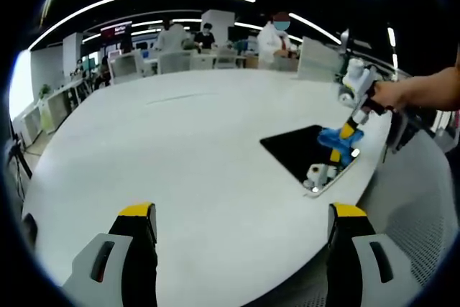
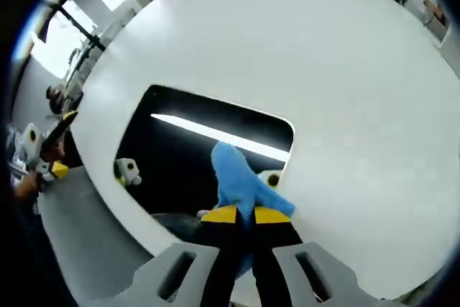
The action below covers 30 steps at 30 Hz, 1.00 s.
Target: Wipe the mirror surface with the cleaning cloth until all visible marks leave the cleaned area.
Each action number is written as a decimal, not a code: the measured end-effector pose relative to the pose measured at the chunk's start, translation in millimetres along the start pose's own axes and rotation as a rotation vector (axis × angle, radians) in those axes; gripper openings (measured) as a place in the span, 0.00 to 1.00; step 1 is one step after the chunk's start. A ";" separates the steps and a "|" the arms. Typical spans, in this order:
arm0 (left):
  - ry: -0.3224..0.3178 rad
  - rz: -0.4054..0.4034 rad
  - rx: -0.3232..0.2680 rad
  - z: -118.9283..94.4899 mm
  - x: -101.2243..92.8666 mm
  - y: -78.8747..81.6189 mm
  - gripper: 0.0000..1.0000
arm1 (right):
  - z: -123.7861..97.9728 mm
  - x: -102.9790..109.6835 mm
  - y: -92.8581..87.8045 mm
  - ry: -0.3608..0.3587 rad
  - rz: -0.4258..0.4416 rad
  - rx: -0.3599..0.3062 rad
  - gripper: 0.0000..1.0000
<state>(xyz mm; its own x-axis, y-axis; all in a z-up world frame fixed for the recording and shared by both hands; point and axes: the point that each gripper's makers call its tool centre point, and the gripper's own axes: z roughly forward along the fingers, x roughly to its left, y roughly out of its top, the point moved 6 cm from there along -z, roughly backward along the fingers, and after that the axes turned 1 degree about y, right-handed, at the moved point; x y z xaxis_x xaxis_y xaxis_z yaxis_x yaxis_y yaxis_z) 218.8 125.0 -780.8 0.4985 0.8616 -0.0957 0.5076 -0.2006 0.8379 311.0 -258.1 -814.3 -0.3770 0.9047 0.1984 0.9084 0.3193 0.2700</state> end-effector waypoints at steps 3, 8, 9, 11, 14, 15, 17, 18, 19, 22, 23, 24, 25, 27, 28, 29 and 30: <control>0.004 -0.003 0.000 0.2 0.8 -0.4 0.99 | 2.8 -6.7 15.6 -0.007 -0.002 0.004 0.00; 0.010 -0.010 0.000 0.0 1.3 -0.3 0.99 | 6.9 -19.8 38.3 -0.021 0.002 -0.003 0.00; 0.013 -0.010 0.001 -0.1 1.5 -0.3 0.99 | 7.6 -22.2 42.5 -0.021 0.009 0.000 0.00; 0.018 -0.012 0.001 -0.3 2.1 -0.3 0.99 | 8.3 -25.7 49.0 -0.023 0.014 -0.002 0.00; 0.025 -0.014 0.002 -0.5 3.2 -0.5 0.99 | 10.0 -31.5 57.5 -0.026 0.029 -0.009 0.00; 0.026 -0.014 0.003 -0.5 3.4 -0.6 0.99 | 10.2 -32.1 58.6 -0.028 0.031 -0.013 0.00; 0.029 -0.014 0.004 -0.4 3.7 -1.1 0.99 | 15.7 -44.8 68.1 -0.093 -0.041 -0.079 0.00; 0.031 -0.012 0.005 -0.3 4.0 -1.2 0.99 | 14.6 -39.0 64.7 -0.027 0.130 -0.042 0.00; 0.032 -0.013 0.007 -0.1 4.1 -1.4 0.99 | 13.6 -39.4 64.7 -0.013 0.126 -0.026 0.00; 0.038 -0.013 0.011 -0.1 4.1 -1.3 0.99 | 12.6 -40.8 63.6 -0.027 0.079 -0.053 0.00; 0.038 -0.015 0.011 -0.1 4.2 -1.4 0.99 | 10.7 -40.8 62.2 -0.027 0.085 -0.061 0.01; 0.039 -0.015 0.013 0.0 4.1 -1.7 0.99 | 8.9 -41.6 60.9 -0.028 0.089 -0.066 0.01; 0.038 -0.015 0.014 0.4 4.1 -2.0 0.99 | 2.1 -44.3 56.5 -0.038 0.073 -0.066 0.01; 0.037 -0.017 0.016 0.8 4.3 -2.4 0.99 | -15.6 -60.0 49.0 -0.087 0.085 -0.116 0.01; 0.038 -0.017 0.014 0.8 4.4 -2.1 0.99 | -22.2 -67.9 42.6 -0.096 0.110 -0.119 0.01; 0.036 -0.020 0.012 0.8 3.8 -1.5 0.99 | -29.4 -80.3 30.1 -0.114 0.139 -0.107 0.01; 0.035 -0.020 0.013 0.8 3.4 -1.3 0.99 | -33.4 -89.7 22.1 -0.132 0.151 -0.107 0.01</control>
<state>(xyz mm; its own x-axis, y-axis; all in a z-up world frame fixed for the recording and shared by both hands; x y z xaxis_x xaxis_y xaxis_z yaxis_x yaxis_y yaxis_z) 220.4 127.8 -782.6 0.4636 0.8812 -0.0929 0.5265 -0.1896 0.8288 358.9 -341.6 -794.6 -0.2046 0.9714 0.1209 0.9258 0.1519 0.3460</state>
